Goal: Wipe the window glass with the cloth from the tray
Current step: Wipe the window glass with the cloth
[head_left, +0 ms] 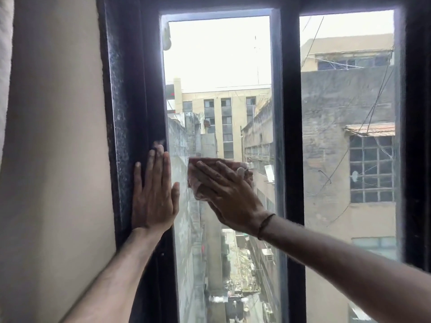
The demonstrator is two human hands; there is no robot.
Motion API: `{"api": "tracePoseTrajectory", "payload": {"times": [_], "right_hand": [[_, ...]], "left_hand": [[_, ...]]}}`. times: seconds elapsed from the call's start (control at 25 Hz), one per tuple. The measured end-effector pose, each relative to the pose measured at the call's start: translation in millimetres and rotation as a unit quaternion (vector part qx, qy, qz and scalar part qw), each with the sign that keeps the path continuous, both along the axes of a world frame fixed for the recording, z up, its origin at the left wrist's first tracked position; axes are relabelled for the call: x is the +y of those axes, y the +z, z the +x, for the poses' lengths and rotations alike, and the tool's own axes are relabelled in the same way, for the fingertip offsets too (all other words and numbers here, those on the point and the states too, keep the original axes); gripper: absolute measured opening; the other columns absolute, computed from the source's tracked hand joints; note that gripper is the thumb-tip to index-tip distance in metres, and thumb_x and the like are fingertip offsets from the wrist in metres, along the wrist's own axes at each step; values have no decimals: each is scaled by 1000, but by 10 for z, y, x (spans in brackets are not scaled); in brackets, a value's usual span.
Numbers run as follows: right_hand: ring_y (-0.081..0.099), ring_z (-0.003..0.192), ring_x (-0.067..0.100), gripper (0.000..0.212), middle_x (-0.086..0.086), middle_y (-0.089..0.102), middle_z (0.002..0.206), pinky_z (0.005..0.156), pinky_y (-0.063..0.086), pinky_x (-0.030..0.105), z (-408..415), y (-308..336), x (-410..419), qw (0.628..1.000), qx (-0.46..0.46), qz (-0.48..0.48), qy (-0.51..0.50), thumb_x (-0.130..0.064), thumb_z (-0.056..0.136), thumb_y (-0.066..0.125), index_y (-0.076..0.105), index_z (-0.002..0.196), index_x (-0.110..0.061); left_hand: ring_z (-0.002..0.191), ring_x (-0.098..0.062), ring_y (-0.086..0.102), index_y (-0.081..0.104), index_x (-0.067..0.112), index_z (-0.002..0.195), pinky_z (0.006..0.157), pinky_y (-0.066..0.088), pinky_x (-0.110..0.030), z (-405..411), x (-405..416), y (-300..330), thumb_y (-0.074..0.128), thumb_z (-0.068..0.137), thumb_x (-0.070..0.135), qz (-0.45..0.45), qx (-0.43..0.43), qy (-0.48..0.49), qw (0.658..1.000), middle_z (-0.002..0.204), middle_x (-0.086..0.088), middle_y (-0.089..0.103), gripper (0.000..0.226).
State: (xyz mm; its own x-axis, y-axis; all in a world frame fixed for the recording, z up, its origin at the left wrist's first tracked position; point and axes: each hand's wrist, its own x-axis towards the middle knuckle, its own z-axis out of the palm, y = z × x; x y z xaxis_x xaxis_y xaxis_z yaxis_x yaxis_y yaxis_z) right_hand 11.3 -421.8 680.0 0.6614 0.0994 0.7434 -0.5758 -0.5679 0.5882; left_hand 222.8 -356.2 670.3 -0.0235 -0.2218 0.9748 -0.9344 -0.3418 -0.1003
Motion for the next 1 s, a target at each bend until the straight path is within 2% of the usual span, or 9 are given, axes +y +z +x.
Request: {"api": "tracePoseTrajectory", "payload": {"times": [0.12,0.28,0.4,0.44,0.52,0.64,0.76,0.88,1.0], "right_hand": [[36,160,22,45,1,39,171,123,44,52,-561,-150,-209,994,93,-47,22,-14,107,56,58,150,-26],[57,143,20,42,-8,49,166,98,52,49,-480,210,-195,991,-111,27,72,-20,102,67,67,139,-39],[60,134,14,50,-12,56,160,93,55,39,-405,15,-12,998,19,-39,43,-14,89,77,73,130,-43],[63,133,15,50,-11,59,158,92,59,38,-542,-82,72,998,54,-16,33,-11,89,77,75,128,-41],[63,125,19,42,-2,69,148,87,63,41,-886,-253,145,995,-23,67,64,-4,88,80,79,123,-26],[52,112,19,26,11,78,132,89,58,39,-1462,-351,201,943,-267,154,123,-5,95,68,80,118,-8],[60,112,30,24,16,78,126,98,49,30,-2066,-276,96,882,-415,185,125,2,96,67,77,118,-1],[67,116,41,33,17,77,128,105,40,25,-2466,-120,-183,854,-465,215,93,12,90,65,74,120,2],[66,129,43,35,20,71,140,112,47,42,-2701,-144,-541,876,-438,197,45,1,93,56,73,124,1]], "left_hand": [[167,-28,7,9,5,168,134,11,-55,-12,19,2,30,106,37,-1,3,-16,1000,179,-14,7,73],[167,-29,9,11,5,168,134,12,-55,15,-19,-33,27,107,36,-12,-1,-13,1000,179,-15,9,71],[167,-27,3,3,6,169,135,7,-54,-19,39,13,28,107,36,28,18,-14,999,180,-13,2,72],[167,-26,1,0,7,169,135,7,-54,-44,72,29,27,107,36,45,25,-10,999,180,-12,-1,73],[167,-25,2,2,7,168,134,7,-58,-130,146,62,26,105,38,62,54,-7,997,180,-11,-1,74],[167,-29,9,13,7,168,132,2,-64,-510,145,46,28,103,39,25,104,-34,994,179,-12,9,74],[166,-29,15,13,5,168,131,12,-63,-1257,-104,42,29,106,39,35,7,-65,997,179,-14,11,72],[167,-25,10,8,8,169,132,16,-59,-2068,-422,230,24,108,38,31,-61,-129,989,180,-10,7,70],[167,-24,9,9,9,169,133,13,-56,-2602,-689,494,20,109,39,6,-22,-149,989,180,-10,8,68]]}}
